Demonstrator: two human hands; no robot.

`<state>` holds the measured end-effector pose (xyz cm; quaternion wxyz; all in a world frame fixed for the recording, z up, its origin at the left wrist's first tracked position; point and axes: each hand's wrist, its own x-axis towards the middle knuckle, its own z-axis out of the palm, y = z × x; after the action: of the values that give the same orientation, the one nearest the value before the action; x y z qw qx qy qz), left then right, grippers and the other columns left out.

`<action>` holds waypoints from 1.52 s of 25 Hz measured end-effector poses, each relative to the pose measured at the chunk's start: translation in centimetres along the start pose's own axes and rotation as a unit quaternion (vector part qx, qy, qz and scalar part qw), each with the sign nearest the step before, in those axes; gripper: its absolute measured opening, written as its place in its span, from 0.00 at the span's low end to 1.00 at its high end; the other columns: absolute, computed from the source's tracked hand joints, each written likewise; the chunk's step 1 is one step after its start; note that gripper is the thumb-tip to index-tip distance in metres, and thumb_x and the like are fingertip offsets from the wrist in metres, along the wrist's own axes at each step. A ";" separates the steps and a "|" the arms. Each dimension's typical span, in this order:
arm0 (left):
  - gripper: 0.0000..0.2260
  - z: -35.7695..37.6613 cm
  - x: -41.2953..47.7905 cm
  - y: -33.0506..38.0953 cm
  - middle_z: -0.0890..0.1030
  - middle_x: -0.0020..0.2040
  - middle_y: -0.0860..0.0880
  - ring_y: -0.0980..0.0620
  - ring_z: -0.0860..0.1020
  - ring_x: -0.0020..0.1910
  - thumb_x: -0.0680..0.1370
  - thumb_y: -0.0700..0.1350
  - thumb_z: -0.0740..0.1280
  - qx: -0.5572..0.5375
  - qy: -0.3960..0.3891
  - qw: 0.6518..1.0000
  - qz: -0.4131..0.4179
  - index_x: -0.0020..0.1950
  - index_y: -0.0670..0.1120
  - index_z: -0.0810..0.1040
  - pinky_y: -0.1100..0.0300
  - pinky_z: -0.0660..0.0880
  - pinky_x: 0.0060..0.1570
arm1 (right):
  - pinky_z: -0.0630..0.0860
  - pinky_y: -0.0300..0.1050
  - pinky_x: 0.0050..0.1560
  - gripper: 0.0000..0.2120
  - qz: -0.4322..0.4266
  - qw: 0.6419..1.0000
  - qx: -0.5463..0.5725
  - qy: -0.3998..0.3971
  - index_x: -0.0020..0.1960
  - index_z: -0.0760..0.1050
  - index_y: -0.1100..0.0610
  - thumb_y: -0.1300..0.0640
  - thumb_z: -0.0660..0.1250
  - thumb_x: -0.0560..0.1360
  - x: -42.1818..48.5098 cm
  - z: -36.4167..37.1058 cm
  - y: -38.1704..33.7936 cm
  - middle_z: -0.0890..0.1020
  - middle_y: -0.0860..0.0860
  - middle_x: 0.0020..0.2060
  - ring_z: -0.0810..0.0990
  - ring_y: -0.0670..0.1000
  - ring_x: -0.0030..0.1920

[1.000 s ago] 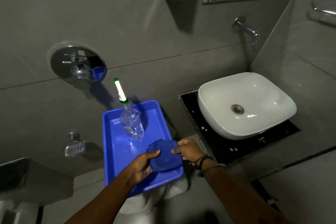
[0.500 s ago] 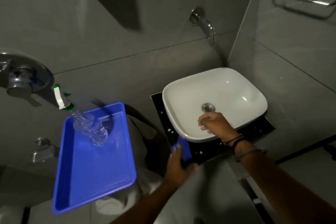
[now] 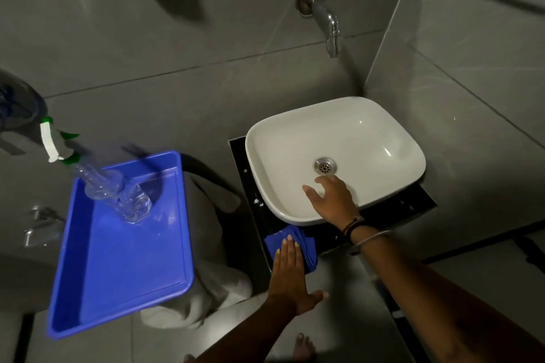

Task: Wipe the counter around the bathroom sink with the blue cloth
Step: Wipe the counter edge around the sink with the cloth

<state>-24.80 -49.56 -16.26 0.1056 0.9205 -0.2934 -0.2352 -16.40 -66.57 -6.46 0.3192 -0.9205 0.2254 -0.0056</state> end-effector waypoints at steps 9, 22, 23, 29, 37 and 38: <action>0.60 1.3 0.6 -0.4 0.33 0.80 0.42 0.42 0.30 0.78 0.64 0.81 0.53 -0.054 0.012 0.998 -0.027 0.77 0.44 0.31 0.54 0.22 0.70 | 0.58 0.64 0.72 0.33 -0.075 0.971 -0.226 -0.008 0.66 0.68 0.53 0.33 0.44 0.74 1.0 2.3 1.3 0.66 0.55 0.73 0.61 0.57 0.74; 0.68 -8.7 8.8 -12.3 0.34 0.80 0.44 0.46 0.33 0.78 0.57 0.77 0.70 -0.013 -0.062 0.997 0.035 0.79 0.45 0.33 0.51 0.35 0.78 | 0.64 0.61 0.71 0.33 -0.044 0.976 -0.212 0.011 0.67 0.69 0.51 0.32 0.47 0.73 1.2 2.3 1.3 0.71 0.53 0.71 0.64 0.56 0.73; 0.69 -9.6 9.8 -13.4 0.34 0.80 0.44 0.46 0.33 0.79 0.57 0.76 0.70 -0.008 -0.060 0.997 0.046 0.79 0.45 0.33 0.52 0.35 0.78 | 0.63 0.60 0.72 0.33 -0.039 0.977 -0.211 0.013 0.68 0.68 0.51 0.32 0.46 0.73 1.3 2.3 1.3 0.70 0.53 0.71 0.64 0.55 0.73; 0.68 -16.5 17.9 -18.9 0.39 0.81 0.40 0.42 0.38 0.80 0.58 0.69 0.78 0.058 -0.066 0.991 0.101 0.80 0.41 0.39 0.49 0.37 0.78 | 0.65 0.57 0.72 0.32 -0.043 0.978 -0.202 0.033 0.69 0.69 0.51 0.33 0.49 0.74 1.4 2.3 1.4 0.72 0.51 0.70 0.65 0.54 0.73; 0.74 -20.3 25.4 -22.0 0.41 0.81 0.39 0.42 0.40 0.80 0.46 0.79 0.68 0.039 -0.059 0.993 0.100 0.81 0.43 0.43 0.44 0.42 0.79 | 0.68 0.60 0.68 0.31 -0.049 0.980 -0.184 0.050 0.67 0.71 0.55 0.36 0.59 0.73 1.1 2.8 1.7 0.74 0.54 0.69 0.68 0.56 0.72; 0.72 -20.0 25.2 -21.6 0.43 0.81 0.39 0.41 0.41 0.80 0.48 0.77 0.71 0.038 -0.047 0.994 0.089 0.81 0.43 0.45 0.43 0.43 0.78 | 0.67 0.60 0.69 0.32 -0.046 0.980 -0.187 0.048 0.69 0.69 0.56 0.36 0.57 0.73 1.2 2.7 1.7 0.73 0.54 0.70 0.67 0.56 0.72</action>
<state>13.71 -45.89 -15.47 0.0773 0.8819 -0.3876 -0.2570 -15.57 -66.67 -9.74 0.1294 -0.9719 0.1952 -0.0222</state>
